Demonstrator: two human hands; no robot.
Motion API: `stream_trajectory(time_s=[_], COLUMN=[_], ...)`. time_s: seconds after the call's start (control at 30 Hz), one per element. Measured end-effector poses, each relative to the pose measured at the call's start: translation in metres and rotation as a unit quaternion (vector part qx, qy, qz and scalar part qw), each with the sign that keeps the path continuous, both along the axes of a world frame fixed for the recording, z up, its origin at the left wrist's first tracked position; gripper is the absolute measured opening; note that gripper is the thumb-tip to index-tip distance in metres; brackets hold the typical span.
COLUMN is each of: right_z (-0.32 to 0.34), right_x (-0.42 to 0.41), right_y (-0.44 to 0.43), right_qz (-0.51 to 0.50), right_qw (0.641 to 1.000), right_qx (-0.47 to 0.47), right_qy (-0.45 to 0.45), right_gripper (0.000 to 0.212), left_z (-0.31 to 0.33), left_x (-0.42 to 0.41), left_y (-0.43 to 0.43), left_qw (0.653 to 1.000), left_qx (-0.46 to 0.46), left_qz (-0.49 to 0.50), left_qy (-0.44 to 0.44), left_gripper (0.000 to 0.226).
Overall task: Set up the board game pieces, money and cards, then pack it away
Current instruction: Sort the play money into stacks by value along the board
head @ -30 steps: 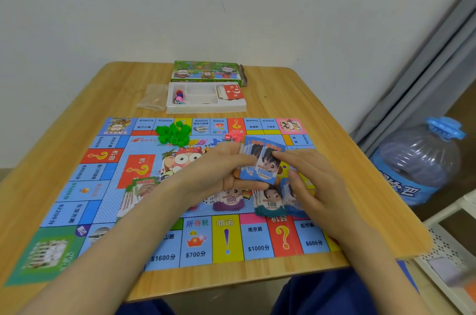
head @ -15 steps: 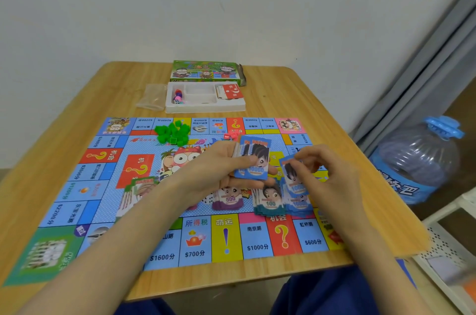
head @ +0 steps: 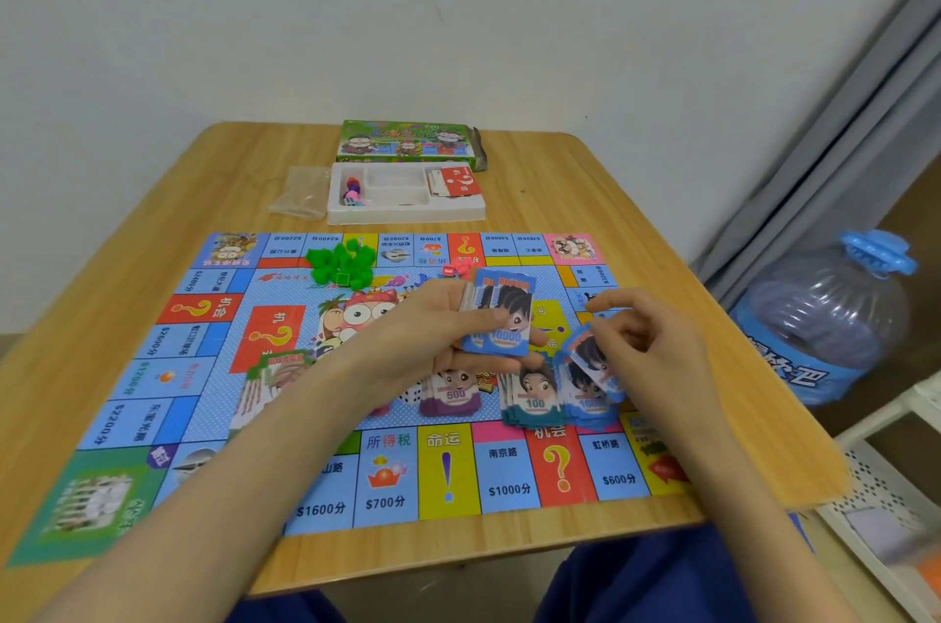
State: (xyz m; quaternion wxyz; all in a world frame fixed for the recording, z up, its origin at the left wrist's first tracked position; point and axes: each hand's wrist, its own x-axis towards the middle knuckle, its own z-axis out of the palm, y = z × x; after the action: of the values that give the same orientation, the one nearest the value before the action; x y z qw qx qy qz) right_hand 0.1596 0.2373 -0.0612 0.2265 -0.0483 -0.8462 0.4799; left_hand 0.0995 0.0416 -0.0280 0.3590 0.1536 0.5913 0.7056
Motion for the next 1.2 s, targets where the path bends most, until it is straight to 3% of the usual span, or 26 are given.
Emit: stream_trajectory(time_s=[0.2, 0.57, 0.83, 1.2], right_z=[0.0043, 0.0078, 0.0021, -0.0006], right_x=[0.0009, 0.0012, 0.0004, 0.0001], right_y=[-0.0006, -0.0025, -0.0027, -0.0016], right_qz=[-0.028, -0.055, -0.020, -0.028], right_qw=[0.996, 0.993, 0.996, 0.995], right_qx=[-0.068, -0.078, 0.020, 0.074], right_qy=[-0.044, -0.073, -0.081, -0.059], right_gripper=[0.019, 0.023, 0.021, 0.025], left_z=[-0.0008, 0.0000, 0.0005, 0.0014], left_x=[-0.0002, -0.0001, -0.0004, 0.0005], left_y=[0.0000, 0.0004, 0.0005, 0.0006], left_qw=[1.000, 1.000, 1.000, 1.000], left_qx=[-0.002, 0.000, -0.001, -0.009], left_qz=[0.003, 0.011, 0.014, 0.019], left_qy=[0.000, -0.005, -0.011, -0.006], left_gripper=[0.018, 0.014, 0.023, 0.015])
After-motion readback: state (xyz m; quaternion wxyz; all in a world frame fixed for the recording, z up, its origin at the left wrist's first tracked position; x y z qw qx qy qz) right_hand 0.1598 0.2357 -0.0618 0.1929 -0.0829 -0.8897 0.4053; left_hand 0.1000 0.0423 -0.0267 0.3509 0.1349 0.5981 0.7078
